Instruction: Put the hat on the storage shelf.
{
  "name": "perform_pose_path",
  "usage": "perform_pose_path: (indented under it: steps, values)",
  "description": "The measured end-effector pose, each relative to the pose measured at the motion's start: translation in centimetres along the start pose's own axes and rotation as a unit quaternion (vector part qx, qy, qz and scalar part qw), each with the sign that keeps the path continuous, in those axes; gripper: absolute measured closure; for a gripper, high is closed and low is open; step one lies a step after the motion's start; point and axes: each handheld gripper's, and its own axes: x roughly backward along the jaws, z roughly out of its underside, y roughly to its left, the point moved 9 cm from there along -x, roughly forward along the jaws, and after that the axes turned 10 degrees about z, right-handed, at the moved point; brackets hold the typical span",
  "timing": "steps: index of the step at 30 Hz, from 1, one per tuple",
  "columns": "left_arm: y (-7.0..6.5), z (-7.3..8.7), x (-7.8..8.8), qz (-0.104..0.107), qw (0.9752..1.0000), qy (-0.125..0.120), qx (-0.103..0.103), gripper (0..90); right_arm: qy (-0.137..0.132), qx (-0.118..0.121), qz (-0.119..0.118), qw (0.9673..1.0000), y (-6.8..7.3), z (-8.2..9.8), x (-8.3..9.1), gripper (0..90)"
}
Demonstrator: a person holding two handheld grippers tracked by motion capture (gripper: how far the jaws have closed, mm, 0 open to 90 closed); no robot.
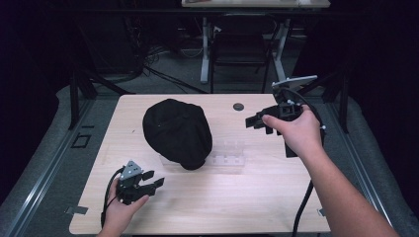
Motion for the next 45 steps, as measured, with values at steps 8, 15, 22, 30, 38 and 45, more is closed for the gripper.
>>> perform_pose_path:
  steps: [8, 15, 22, 30, 38, 45]
  values:
    - [0.1, 0.4, -0.4, -0.007, 0.9999, 0.005, -0.008, 48.8, -0.004, 0.029, 0.033, 0.9990, -1.7, 2.4, -1.2, 57.9]
    - [0.2, 0.5, -0.5, -0.008, 0.9999, 0.007, -0.009, 48.8, -0.016, 0.050, 0.068, 0.9963, -3.7, 4.6, -2.2, 50.8]
    - [0.3, 0.6, -0.4, -0.010, 0.9999, 0.006, -0.007, 48.8, -0.009, 0.059, 0.083, 0.9948, -4.7, 6.5, -3.5, 49.5]
    - [0.4, 0.6, -0.4, -0.009, 0.9999, 0.007, -0.008, 48.8, -0.011, 0.058, 0.078, 0.9952, -5.6, 9.0, -5.1, 50.0]
    - [0.4, 0.8, -0.5, -0.009, 0.9999, 0.010, -0.009, 48.7, -0.023, 0.069, 0.082, 0.9939, -6.3, 11.5, -6.6, 48.8]
    - [0.4, 0.9, -0.7, -0.009, 0.9998, 0.010, -0.012, 45.5, -0.040, 0.061, 0.079, 0.9942, -7.6, 13.7, -8.9, 47.2]
